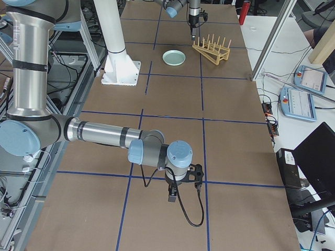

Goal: Place plate on rack
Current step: 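Move the left gripper down over the pale green plate's rim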

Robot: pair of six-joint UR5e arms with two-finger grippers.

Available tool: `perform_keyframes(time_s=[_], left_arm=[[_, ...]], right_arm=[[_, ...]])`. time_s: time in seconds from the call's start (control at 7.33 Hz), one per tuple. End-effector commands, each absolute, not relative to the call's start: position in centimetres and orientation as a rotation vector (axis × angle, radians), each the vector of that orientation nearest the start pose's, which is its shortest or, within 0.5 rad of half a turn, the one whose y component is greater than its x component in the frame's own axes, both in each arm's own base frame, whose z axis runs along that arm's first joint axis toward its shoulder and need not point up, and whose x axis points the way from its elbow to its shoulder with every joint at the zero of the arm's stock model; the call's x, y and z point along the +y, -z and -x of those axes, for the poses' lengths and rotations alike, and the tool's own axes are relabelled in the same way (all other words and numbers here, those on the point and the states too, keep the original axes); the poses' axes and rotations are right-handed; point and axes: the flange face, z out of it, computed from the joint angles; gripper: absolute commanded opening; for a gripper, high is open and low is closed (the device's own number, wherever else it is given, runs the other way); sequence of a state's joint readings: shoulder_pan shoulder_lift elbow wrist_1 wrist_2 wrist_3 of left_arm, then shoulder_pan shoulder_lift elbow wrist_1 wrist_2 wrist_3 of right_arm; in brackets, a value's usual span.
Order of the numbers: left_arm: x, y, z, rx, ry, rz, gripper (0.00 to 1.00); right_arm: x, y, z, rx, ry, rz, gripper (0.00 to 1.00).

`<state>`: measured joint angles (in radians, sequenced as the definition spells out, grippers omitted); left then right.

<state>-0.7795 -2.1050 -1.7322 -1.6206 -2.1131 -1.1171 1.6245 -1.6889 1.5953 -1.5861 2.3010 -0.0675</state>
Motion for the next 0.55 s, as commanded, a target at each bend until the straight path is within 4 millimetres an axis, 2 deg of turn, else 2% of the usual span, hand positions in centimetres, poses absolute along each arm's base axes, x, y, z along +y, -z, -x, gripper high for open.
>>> perform_keyframes(time_s=[0.0,0.14,0.27,0.41], left_arm=[[-48.5,-23.5,-49.8,0.809,0.093,0.02,1.0],[-45.4,-24.2,-52.8,0.793,0.088,0.071,1.0],[-43.1,-25.1,-55.5,0.77,0.071,0.108,0.94],[-42.9,-25.5,-56.6,0.757,0.079,0.107,0.9]], right_arm=[[-42.7,-70.6,-9.0,-0.734,-0.027,0.06,1.0],[-42.7,-70.6,-9.0,-0.734,-0.027,0.06,1.0],[-42.7,-70.6,-9.0,-0.734,-0.027,0.06,1.0],[-42.7,-70.6,-9.0,-0.734,-0.027,0.06,1.0]])
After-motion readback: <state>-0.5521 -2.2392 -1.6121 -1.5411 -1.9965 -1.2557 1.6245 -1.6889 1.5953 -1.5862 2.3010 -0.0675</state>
